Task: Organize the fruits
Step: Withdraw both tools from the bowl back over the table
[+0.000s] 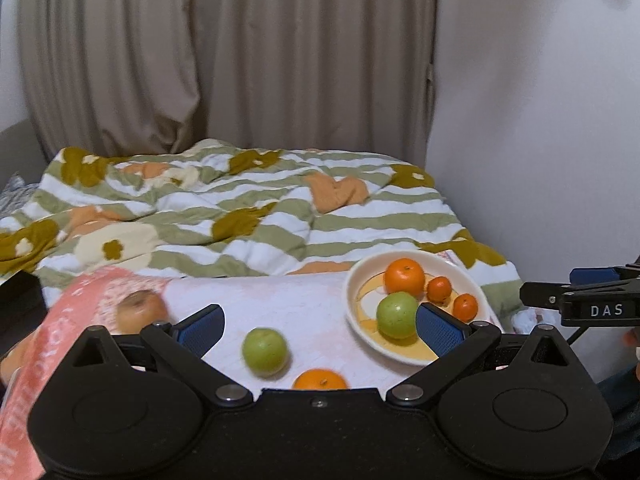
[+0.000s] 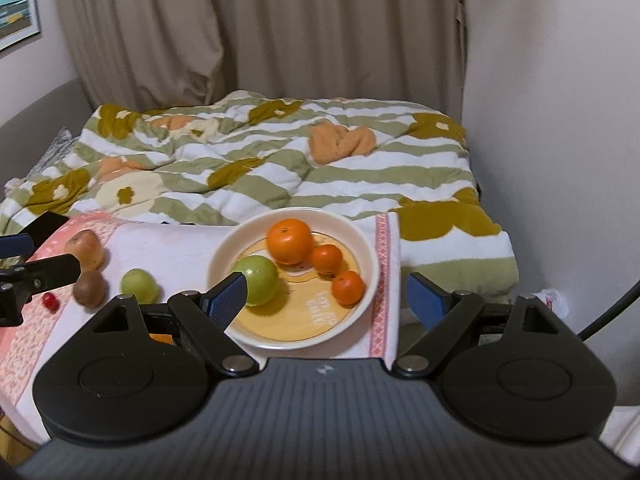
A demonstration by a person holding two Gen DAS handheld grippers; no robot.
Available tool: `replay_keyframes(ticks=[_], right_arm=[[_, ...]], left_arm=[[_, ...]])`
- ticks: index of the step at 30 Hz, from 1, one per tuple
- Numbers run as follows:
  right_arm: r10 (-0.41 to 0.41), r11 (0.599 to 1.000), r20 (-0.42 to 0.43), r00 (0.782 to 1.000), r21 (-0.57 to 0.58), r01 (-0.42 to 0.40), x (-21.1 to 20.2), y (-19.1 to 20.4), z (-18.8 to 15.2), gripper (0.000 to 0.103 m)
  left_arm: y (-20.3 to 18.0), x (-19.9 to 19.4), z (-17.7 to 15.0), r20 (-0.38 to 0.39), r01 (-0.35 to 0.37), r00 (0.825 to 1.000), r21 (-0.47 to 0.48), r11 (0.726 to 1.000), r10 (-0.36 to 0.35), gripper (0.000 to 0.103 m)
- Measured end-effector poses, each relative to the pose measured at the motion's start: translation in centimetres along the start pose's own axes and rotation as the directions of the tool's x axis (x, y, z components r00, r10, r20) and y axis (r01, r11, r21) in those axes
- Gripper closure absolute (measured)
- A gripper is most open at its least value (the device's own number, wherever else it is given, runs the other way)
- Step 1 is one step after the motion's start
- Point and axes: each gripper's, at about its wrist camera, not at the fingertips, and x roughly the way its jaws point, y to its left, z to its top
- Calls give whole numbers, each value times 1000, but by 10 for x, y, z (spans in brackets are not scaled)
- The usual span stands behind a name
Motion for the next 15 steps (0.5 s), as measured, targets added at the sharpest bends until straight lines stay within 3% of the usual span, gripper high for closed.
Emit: replay_keyframes(ticks=[9, 15], right_arm=[[74, 997, 15, 997, -34, -73, -15, 44, -6, 1], [91, 995, 14, 996, -47, -90, -18, 83, -12, 1]], left_arm=[[46, -39, -17, 16, -106, 994, -34, 994, 107, 0], [85, -51, -24, 26, -111, 993, -52, 992, 113, 0]])
